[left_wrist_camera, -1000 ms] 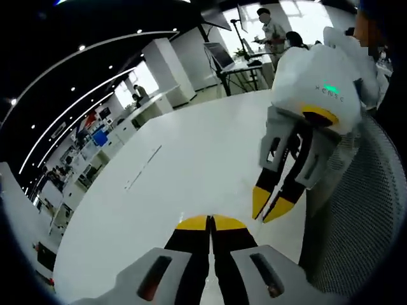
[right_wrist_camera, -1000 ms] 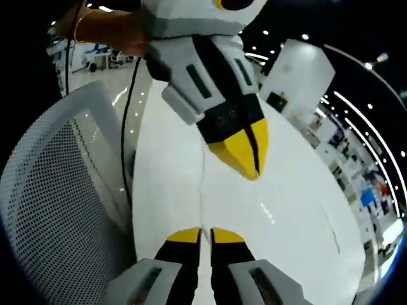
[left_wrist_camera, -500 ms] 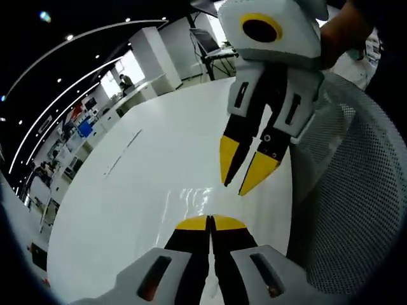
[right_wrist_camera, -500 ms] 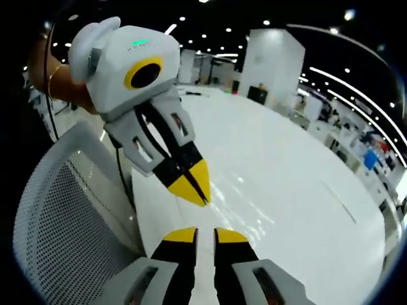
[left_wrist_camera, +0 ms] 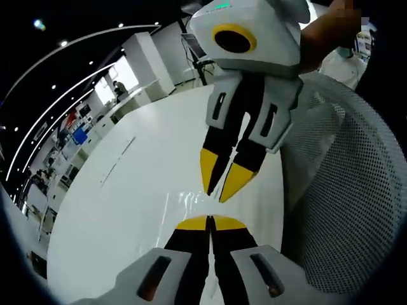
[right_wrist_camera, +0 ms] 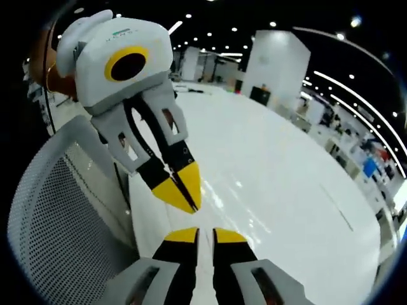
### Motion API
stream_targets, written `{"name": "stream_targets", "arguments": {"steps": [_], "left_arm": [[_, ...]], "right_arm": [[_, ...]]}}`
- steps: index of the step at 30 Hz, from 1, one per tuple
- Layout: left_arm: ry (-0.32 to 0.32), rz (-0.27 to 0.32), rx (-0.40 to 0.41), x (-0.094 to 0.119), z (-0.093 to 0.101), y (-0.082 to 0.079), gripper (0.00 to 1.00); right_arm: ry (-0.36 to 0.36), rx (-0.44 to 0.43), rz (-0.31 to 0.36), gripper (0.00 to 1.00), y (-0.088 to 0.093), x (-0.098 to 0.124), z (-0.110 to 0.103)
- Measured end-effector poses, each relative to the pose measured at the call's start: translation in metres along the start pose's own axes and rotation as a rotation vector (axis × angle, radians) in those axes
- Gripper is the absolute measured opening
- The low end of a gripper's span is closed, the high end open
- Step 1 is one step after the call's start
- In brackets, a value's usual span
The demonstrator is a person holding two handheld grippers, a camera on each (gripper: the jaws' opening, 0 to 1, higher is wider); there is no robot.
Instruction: Open the resealable bag by pulling the two sides of the seal apart until the entire bag opening is separated and visibly accessible.
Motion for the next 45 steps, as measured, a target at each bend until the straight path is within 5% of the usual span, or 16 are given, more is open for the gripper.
{"name": "stream_targets", "arguments": {"steps": [15,21,29,37,41,45], "left_arm": [[-0.023,0.018,0.075,0.009,-0.009,-0.004,0.0],[-0.064,0.022,0.116,0.017,-0.019,-0.003,0.17],[-0.09,0.033,0.132,0.024,-0.025,-0.004,0.29],[-0.143,0.086,0.231,0.043,-0.036,-0.005,0.39],[-0.159,0.106,0.285,0.05,-0.037,-0.003,0.43],[-0.247,0.121,0.446,0.067,-0.035,0.021,0.48]], "right_arm": [[-0.002,0.046,0.003,0.0,-0.005,-0.001,0.005],[0.012,0.058,0.0,0.0,-0.008,0.001,0.013],[0.028,0.066,0.001,0.0,-0.01,0.002,0.019],[0.059,0.074,0.003,0.0,-0.015,0.005,0.034],[0.08,0.082,0.002,0.0,-0.018,0.006,0.044],[0.162,0.131,-0.015,0.0,-0.031,0.013,0.098]]}}
Point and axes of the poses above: the point that each gripper's makers call its tool centre point, and the gripper's own axes: x roughly backward along the fingers, z roughly to its right, y roughly out of its underside, the point moved 3 cm from there along x, roughly backward along the fingers, and after that the axes turned 14 degrees about -x, right-handed, at the moved point
